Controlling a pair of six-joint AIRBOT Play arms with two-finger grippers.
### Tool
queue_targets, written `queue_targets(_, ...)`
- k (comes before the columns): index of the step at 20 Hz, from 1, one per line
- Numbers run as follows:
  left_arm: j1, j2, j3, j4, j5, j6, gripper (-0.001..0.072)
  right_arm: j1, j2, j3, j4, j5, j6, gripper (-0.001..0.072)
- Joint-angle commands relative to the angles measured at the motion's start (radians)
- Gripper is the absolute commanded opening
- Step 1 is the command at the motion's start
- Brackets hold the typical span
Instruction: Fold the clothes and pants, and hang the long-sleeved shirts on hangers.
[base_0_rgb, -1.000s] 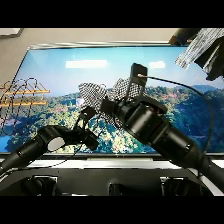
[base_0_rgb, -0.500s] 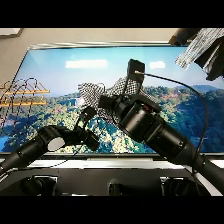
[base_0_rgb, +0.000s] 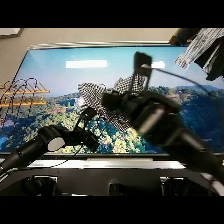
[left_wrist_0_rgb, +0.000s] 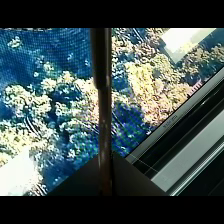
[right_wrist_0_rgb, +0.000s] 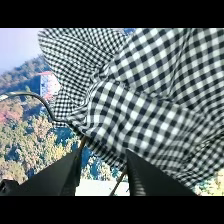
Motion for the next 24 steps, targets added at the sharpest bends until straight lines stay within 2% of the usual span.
queue_targets(1, 0.000, -0.001, 0.000, 0.001, 0.000, 0.001, 0.0016, -0.161, 0.085, 0.080, 0.092, 0.110, -0.171, 0.0395)
queue_targets(3, 0.000, -0.001, 0.000, 0.002, 0.000, 0.014, 0.0015, -0.387, 0.090, 0.174, 0.288, 0.153, -0.453, 0.0425)
queue_targets(5, 0.000, -0.001, 0.000, 0.002, -0.001, 0.024, 0.0016, -0.636, 0.063, 0.237, 0.560, 0.204, -0.785, 0.0431)
queue_targets(6, 0.000, -0.001, 0.000, 0.003, -0.001, 0.024, 0.0015, -0.727, 0.041, 0.246, 0.673, 0.238, -0.984, 0.0517)
queue_targets(7, 0.000, -0.001, 0.000, 0.003, -0.001, 0.023, 0.0016, -0.771, 0.021, 0.246, 0.728, 0.264, -1.184, 0.0554)
queue_targets(8, 0.000, -0.001, 0.000, 0.003, -0.002, 0.023, 0.0015, -0.777, -0.005, 0.246, 0.741, 0.283, -1.432, 0.0561)
queue_targets(9, 0.000, -0.001, 0.000, 0.003, -0.002, 0.023, 0.0015, -0.764, -0.028, 0.246, 0.754, 0.293, -1.636, 0.0561)
queue_targets(11, 0.000, -0.001, 0.000, 0.004, -0.002, 0.024, 0.0015, -0.700, -0.082, 0.246, 0.757, 0.293, -1.933, 0.0561)
queue_targets(12, 0.000, -0.001, 0.000, 0.004, -0.002, 0.024, 0.0015, -0.658, -0.107, 0.246, 0.756, 0.293, -2.116, 0.0561)
queue_targets(13, 0.000, -0.001, 0.000, 0.004, -0.004, 0.023, 0.0016, -0.633, -0.130, 0.246, 0.782, 0.266, -2.216, 0.0561)
queue_targets(17, 0.000, -0.001, 0.000, 0.004, -0.005, 0.023, 0.0015, -0.525, -0.212, 0.246, 0.808, 0.167, -2.482, 0.0563)
queue_targets(21, 0.000, -0.001, 0.000, 0.004, -0.009, 0.023, 0.0016, -0.495, -0.232, 0.246, 0.801, -0.011, -2.519, 0.0563)
queue_targets(24, 0.000, -0.002, 0.000, 0.005, -0.031, 0.046, 0.0016, -0.496, -0.235, 0.250, 0.803, -0.024, -2.519, 0.0563)
